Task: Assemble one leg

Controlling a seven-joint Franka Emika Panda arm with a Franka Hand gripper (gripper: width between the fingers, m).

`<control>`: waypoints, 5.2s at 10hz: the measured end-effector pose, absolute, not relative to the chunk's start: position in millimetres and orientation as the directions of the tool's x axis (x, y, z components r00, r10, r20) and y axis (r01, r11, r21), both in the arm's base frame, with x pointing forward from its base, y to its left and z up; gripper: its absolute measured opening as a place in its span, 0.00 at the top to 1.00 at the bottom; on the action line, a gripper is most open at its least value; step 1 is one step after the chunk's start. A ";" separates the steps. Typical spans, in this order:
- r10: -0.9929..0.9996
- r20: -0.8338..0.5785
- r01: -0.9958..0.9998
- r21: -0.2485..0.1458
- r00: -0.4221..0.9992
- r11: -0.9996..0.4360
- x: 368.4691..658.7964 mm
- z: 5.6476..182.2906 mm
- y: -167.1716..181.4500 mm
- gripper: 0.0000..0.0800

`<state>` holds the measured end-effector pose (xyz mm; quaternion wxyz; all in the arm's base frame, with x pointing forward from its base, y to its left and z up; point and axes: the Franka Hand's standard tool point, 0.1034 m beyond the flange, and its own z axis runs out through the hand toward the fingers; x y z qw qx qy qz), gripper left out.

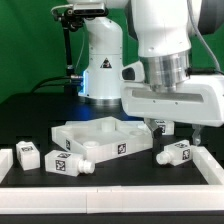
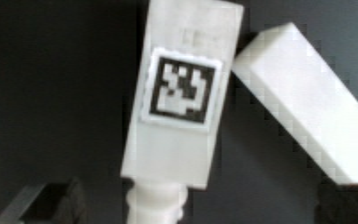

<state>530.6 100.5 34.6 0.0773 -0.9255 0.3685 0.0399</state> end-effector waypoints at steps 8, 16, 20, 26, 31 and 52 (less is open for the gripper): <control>-0.677 -0.109 -0.686 -0.115 0.728 -0.718 528.6 14.6 100.8 0.53; -0.541 -0.117 -0.553 -0.152 0.833 -0.819 538.7 129.3 79.1 0.64; -0.543 -0.102 -0.553 -0.144 0.833 -0.821 514.6 112.8 86.0 0.64; -0.546 -0.105 -0.556 -0.131 0.831 -0.821 500.5 95.6 109.0 0.64; -0.520 -0.072 -0.525 -0.103 0.851 -0.845 452.0 44.3 149.2 0.64; -0.035 -0.017 -0.037 -0.149 0.999 -0.988 494.4 96.6 59.4 0.19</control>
Offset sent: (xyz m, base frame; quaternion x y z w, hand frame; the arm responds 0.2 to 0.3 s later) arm -0.0024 -0.0084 -0.0127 -0.0155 0.0265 -0.0178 0.9994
